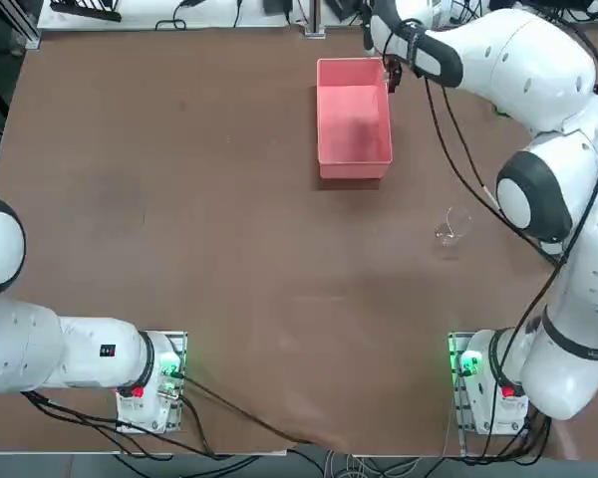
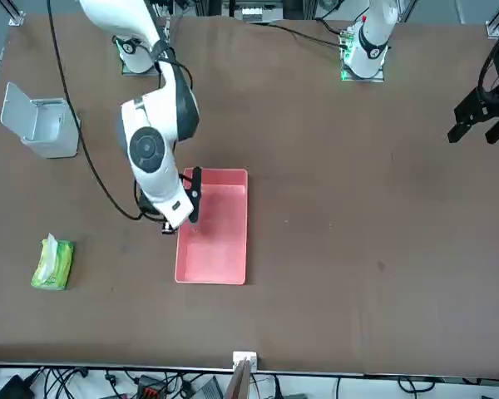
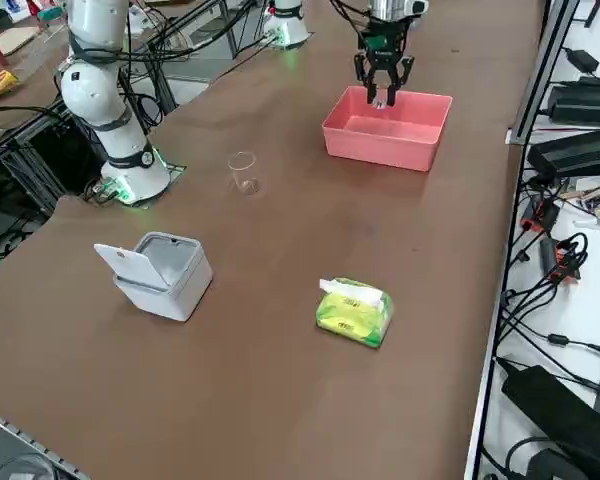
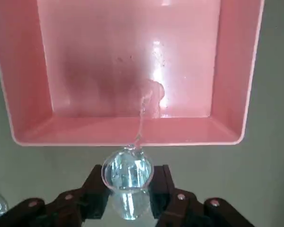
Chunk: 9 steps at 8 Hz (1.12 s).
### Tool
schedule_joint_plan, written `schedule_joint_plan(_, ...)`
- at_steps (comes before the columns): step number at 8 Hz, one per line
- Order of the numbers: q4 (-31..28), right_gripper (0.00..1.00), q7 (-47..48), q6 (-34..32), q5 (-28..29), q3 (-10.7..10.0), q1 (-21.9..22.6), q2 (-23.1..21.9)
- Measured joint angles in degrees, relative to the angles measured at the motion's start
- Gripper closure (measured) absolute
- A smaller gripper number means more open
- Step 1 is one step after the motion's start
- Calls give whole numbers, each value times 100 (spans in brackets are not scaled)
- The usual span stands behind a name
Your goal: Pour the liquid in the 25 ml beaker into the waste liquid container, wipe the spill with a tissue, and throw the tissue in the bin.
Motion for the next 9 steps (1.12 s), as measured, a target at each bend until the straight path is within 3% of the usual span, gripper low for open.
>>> schedule_joint_plan(6, 214, 53, 230, -304, -923, 1, 273, 9)
schedule_joint_plan(9, 216, 53, 285, -321, -1118, 0, 347, 41)
